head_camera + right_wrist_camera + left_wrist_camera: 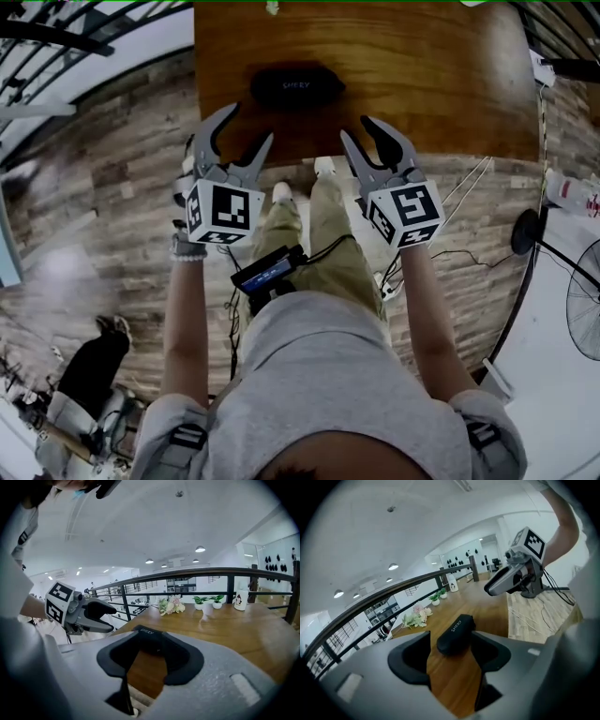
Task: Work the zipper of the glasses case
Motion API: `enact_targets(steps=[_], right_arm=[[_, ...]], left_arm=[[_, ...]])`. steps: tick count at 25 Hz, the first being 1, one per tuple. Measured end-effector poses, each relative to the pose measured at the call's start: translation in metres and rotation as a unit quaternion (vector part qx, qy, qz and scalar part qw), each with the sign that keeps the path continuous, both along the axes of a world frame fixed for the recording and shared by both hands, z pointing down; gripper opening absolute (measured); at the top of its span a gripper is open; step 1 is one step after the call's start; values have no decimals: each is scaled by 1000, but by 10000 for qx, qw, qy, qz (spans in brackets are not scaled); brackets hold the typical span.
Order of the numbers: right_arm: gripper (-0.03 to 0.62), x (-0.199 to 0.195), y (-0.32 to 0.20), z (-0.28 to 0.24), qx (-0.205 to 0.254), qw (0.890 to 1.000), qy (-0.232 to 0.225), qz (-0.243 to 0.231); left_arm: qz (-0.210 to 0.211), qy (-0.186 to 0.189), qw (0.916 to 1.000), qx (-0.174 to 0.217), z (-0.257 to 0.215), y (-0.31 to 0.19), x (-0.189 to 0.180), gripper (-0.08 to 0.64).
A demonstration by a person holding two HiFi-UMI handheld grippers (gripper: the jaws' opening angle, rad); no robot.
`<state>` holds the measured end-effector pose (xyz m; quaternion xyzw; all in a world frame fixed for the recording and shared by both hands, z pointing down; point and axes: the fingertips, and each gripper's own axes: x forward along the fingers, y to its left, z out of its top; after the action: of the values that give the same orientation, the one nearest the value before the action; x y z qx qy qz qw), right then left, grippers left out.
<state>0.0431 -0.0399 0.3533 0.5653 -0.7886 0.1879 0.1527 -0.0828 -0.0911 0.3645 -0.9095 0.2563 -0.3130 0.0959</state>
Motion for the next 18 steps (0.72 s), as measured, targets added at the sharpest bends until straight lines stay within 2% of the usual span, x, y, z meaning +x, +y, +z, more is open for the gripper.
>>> enact_targets(steps=[8, 14, 18], right_arm=[[144, 3, -10, 26, -220, 9996, -153, 70], [144, 1, -18, 36, -325, 9993, -198, 14], [144, 0, -19, 42, -403, 9990, -209, -22]], left_arm=[[658, -757, 9940, 441, 43, -15, 22, 298], [1112, -1311, 9835, 556, 70, -20, 28, 296], [1194, -1447, 9807, 547, 79, -23, 32, 293]])
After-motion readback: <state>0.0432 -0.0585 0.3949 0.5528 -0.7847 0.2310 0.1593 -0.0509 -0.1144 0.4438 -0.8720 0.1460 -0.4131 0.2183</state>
